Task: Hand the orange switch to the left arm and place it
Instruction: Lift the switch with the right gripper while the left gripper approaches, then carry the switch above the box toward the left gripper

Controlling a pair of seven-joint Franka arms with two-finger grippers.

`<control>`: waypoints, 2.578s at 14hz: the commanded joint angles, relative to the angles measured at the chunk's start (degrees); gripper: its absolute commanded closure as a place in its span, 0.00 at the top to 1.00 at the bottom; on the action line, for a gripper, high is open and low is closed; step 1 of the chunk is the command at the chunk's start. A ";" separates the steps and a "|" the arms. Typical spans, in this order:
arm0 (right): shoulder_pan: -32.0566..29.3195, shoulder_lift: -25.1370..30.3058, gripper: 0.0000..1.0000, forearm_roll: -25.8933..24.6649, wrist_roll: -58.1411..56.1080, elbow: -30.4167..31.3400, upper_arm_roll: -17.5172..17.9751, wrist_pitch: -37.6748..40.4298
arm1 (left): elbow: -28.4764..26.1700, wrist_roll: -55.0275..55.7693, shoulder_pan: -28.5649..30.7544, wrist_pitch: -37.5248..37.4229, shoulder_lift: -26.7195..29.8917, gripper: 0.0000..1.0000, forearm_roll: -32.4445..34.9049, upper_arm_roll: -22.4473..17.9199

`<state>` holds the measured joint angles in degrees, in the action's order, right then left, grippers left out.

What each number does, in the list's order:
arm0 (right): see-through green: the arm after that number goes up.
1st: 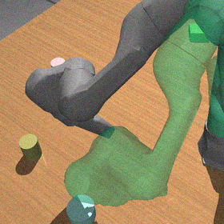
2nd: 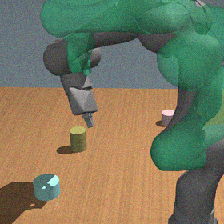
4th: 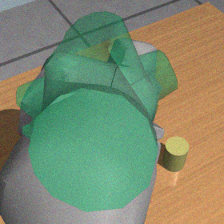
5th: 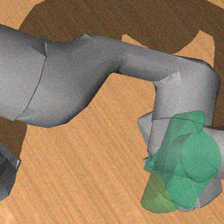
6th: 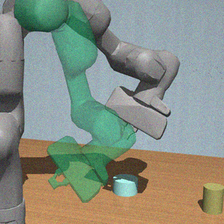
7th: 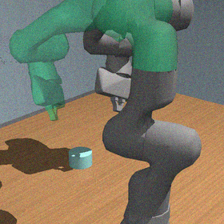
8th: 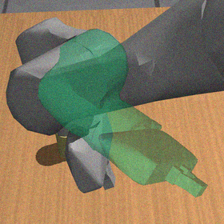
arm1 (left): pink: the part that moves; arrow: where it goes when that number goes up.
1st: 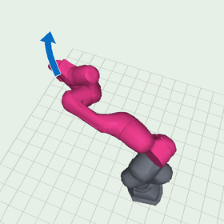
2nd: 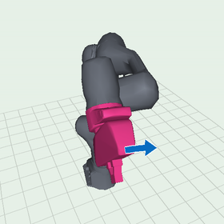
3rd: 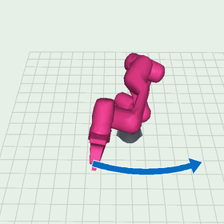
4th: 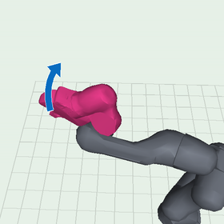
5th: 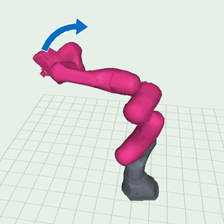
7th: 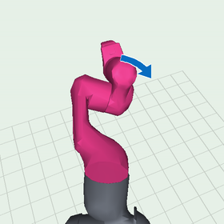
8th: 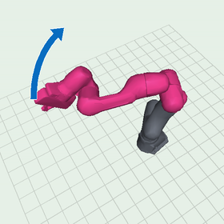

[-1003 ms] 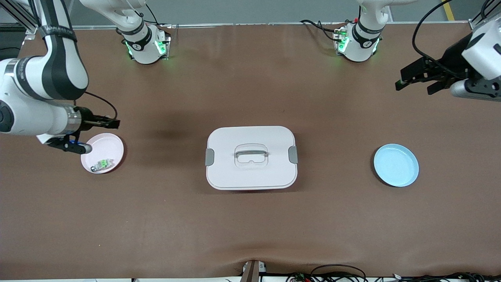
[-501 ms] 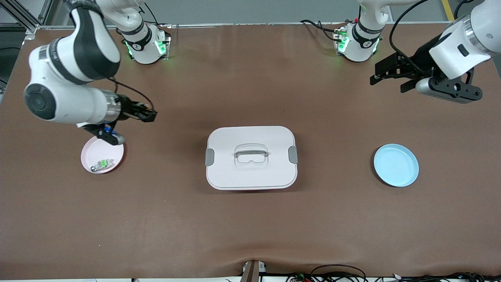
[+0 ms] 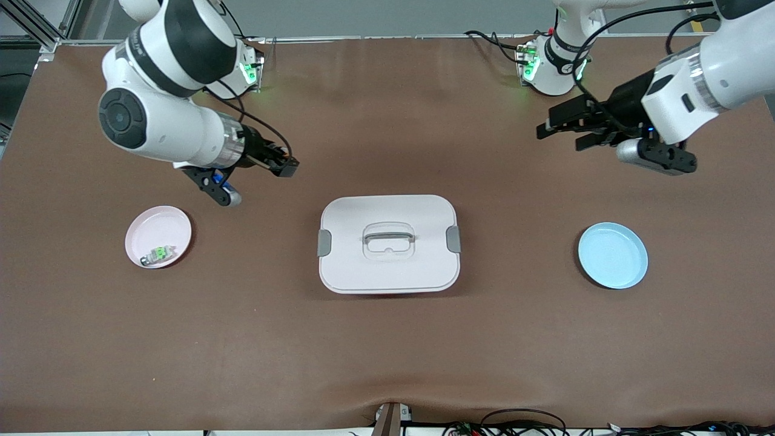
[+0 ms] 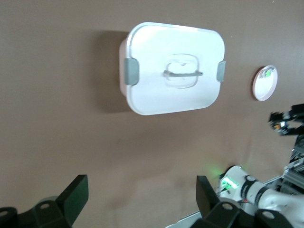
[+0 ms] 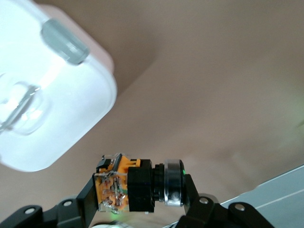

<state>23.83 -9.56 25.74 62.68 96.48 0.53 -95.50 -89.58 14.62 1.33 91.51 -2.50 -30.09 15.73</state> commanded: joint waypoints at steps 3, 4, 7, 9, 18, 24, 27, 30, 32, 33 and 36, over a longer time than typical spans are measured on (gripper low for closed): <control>4.99 -1.69 0.32 6.85 9.38 -1.38 -0.70 -8.55 | -4.37 8.22 0.34 6.48 1.10 1.00 -7.50 3.35; 5.44 -2.04 0.33 8.26 10.61 -1.47 -0.70 -10.22 | -5.59 8.23 0.43 6.57 1.10 1.00 -10.14 3.35; 6.93 -3.36 0.33 12.21 13.60 -2.52 -0.70 -13.73 | -8.93 8.14 0.43 7.62 1.18 1.00 -16.12 3.43; 8.68 -4.06 0.33 12.84 17.28 -3.57 -0.70 -16.28 | -12.53 8.14 0.43 11.82 2.32 1.00 -19.11 4.74; 15.72 -10.12 0.33 12.58 26.17 -9.73 -0.79 -22.35 | -22.90 4.12 0.95 23.62 5.83 1.00 -27.54 10.38; 16.52 -10.57 0.33 12.14 26.53 -9.73 -0.79 -23.68 | -29.16 -6.44 2.19 26.77 8.22 0.87 -33.37 10.55; 16.52 -10.74 0.33 12.14 26.53 -9.82 -0.79 -23.68 | -29.16 -8.56 2.19 31.61 6.46 0.87 -33.45 12.74; 16.52 -10.74 0.33 12.14 26.62 -9.99 -0.79 -23.59 | -29.16 -8.56 2.10 35.48 5.49 0.87 -33.54 15.12; 16.60 -10.74 0.33 12.05 26.62 -10.17 -0.79 -23.68 | -29.25 -8.65 2.10 37.06 4.79 0.85 -34.67 16.17; 16.60 -10.74 0.33 12.05 26.53 -10.17 -0.79 -23.59 | -29.86 -8.99 1.75 38.20 4.70 0.83 -35.99 16.61; 16.60 -10.74 0.33 12.05 26.53 -10.17 -0.79 -23.59 | -31.62 -12.42 1.75 41.46 4.79 0.82 -41.08 18.81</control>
<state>39.74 -19.58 37.51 88.28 87.92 0.29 -119.30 -119.73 4.96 2.98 130.59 1.75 -67.37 33.10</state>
